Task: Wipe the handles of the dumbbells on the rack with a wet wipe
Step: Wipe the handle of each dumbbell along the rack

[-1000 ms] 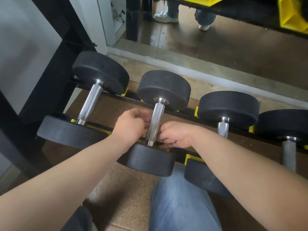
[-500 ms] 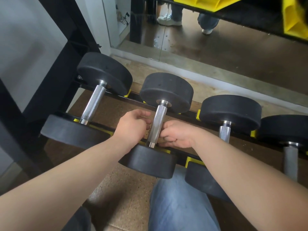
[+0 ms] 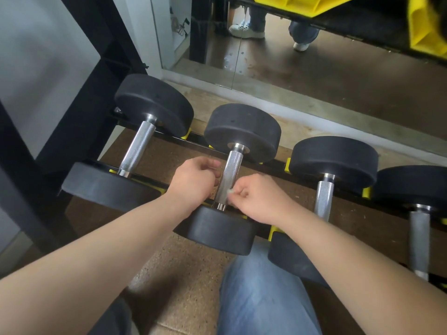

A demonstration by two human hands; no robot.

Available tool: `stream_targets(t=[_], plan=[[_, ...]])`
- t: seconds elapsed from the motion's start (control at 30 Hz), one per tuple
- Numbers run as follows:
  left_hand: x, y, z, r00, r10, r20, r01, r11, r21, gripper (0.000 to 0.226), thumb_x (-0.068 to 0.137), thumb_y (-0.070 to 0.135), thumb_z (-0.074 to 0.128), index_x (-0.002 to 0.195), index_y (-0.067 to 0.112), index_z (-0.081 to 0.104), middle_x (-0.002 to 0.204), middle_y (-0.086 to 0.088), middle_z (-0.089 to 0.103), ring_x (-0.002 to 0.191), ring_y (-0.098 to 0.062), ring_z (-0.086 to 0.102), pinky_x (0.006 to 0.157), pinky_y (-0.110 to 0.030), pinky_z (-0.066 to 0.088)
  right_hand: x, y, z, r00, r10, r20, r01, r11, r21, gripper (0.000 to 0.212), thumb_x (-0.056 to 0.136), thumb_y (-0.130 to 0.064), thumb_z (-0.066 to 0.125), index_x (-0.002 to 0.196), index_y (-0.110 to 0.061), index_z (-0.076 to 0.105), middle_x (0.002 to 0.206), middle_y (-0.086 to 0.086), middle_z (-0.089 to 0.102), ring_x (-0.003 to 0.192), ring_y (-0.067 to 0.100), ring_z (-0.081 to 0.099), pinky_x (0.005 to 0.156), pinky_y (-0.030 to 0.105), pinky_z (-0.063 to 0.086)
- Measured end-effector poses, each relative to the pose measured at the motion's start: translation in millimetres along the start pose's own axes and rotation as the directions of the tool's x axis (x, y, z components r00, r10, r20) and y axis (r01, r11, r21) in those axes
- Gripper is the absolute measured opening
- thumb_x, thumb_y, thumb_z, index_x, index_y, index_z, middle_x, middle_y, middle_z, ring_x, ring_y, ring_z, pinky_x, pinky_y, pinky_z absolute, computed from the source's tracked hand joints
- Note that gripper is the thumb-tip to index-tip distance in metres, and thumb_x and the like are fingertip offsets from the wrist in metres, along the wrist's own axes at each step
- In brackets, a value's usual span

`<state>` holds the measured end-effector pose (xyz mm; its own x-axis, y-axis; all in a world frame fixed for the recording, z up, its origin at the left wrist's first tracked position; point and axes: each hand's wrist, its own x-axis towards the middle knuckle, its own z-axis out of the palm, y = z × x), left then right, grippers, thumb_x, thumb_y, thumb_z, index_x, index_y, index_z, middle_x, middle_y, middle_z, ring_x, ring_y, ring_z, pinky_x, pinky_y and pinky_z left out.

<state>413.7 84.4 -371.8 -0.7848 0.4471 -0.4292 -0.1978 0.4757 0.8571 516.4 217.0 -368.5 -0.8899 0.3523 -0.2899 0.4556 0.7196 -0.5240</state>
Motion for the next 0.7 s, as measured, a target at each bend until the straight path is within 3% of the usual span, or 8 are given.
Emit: stream_targets(t=[0.1, 0.17, 0.27, 0.37, 0.47, 0.53, 0.6, 0.7], plan=[[0, 1, 1, 1.000, -0.003, 0.005, 0.002, 1.000, 0.019, 0.031, 0.091, 0.007, 0.050, 0.097, 0.030, 0.070, 0.101, 0.004, 0.075, 0.089, -0.012, 0.073, 0.076, -0.032, 0.058, 0, -2, 5, 0.987, -0.042, -0.154, 0.043, 0.999, 0.000, 0.022, 0.094, -0.033, 0.068, 0.076, -0.019, 0.068, 0.067, -0.006, 0.068, 0.060, 0.005, 0.061, 0.061, 0.023, 0.050], [0, 2, 1, 1.000, -0.006, 0.018, 0.006, 1.000, 0.026, 0.029, 0.092, 0.007, 0.051, 0.097, 0.030, 0.069, 0.102, 0.003, 0.075, 0.089, -0.013, 0.074, 0.074, -0.031, 0.057, 7, 2, 1, 0.961, -0.005, -0.276, 0.033, 0.995, 0.095, 0.015, 0.091, -0.030, 0.074, 0.080, -0.020, 0.071, 0.068, -0.013, 0.067, 0.061, -0.006, 0.059, 0.060, 0.005, 0.041], [-1, 4, 1, 0.999, -0.024, 0.029, 0.023, 0.999, 0.028, 0.031, 0.093, 0.006, 0.050, 0.100, 0.029, 0.070, 0.103, 0.002, 0.074, 0.092, -0.014, 0.073, 0.070, -0.031, 0.055, 12, 7, -2, 0.922, 0.020, -0.386, 0.064, 0.977, 0.202, 0.004, 0.088, -0.023, 0.078, 0.091, -0.020, 0.077, 0.072, -0.018, 0.064, 0.064, -0.018, 0.056, 0.067, -0.006, 0.034], [-2, 5, 0, 0.999, -0.026, 0.026, 0.026, 1.000, 0.013, 0.038, 0.090, 0.001, 0.045, 0.105, 0.025, 0.070, 0.102, 0.002, 0.075, 0.091, -0.014, 0.073, 0.068, -0.032, 0.055, 7, 9, 5, 0.907, -0.218, -0.360, 0.250, 0.967, 0.044, 0.005, 0.090, -0.021, 0.076, 0.091, -0.021, 0.080, 0.078, -0.011, 0.072, 0.069, -0.003, 0.063, 0.072, 0.007, 0.044], [-2, 5, 0, 0.999, -0.032, 0.001, 0.032, 0.999, -0.003, 0.043, 0.089, -0.001, 0.041, 0.110, 0.022, 0.071, 0.100, 0.001, 0.075, 0.090, -0.015, 0.073, 0.071, -0.034, 0.060, 1, 9, 13, 0.870, -0.479, -0.118, 0.467, 0.877, -0.116, 0.010, 0.091, -0.020, 0.073, 0.090, -0.023, 0.082, 0.080, -0.006, 0.072, 0.075, 0.009, 0.064, 0.071, 0.024, 0.050], [-3, 5, 0, 0.999, -0.034, -0.002, 0.034, 0.999, -0.010, 0.043, 0.089, -0.001, 0.041, 0.107, 0.023, 0.071, 0.101, 0.001, 0.075, 0.090, -0.015, 0.074, 0.074, -0.037, 0.060, 6, 10, 11, 0.857, -0.511, -0.068, 0.499, 0.855, -0.141, 0.012, 0.092, -0.019, 0.070, 0.087, -0.022, 0.081, 0.075, -0.005, 0.066, 0.073, 0.013, 0.061, 0.069, 0.027, 0.050], [-3, 5, -1, 0.999, -0.032, 0.006, 0.032, 0.999, -0.014, 0.040, 0.091, 0.000, 0.043, 0.107, 0.025, 0.070, 0.103, 0.001, 0.075, 0.093, -0.015, 0.073, 0.070, -0.035, 0.058, 20, 9, 4, 0.852, -0.480, -0.210, 0.451, 0.876, -0.173, 0.017, 0.093, -0.015, 0.066, 0.083, -0.020, 0.079, 0.071, -0.005, 0.056, 0.068, 0.015, 0.054, 0.065, 0.028, 0.045], [-4, 5, -1, 0.999, -0.038, -0.004, 0.038, 0.999, -0.028, 0.037, 0.096, 0.002, 0.045, 0.111, 0.025, 0.070, 0.104, 0.004, 0.073, 0.096, -0.012, 0.071, 0.068, -0.029, 0.052, 39, 7, -9, 0.860, -0.328, -0.392, 0.269, 0.942, -0.199, 0.018, 0.098, -0.018, 0.064, 0.094, -0.021, 0.082, 0.073, -0.006, 0.058, 0.072, 0.015, 0.055, 0.069, 0.027, 0.045]])
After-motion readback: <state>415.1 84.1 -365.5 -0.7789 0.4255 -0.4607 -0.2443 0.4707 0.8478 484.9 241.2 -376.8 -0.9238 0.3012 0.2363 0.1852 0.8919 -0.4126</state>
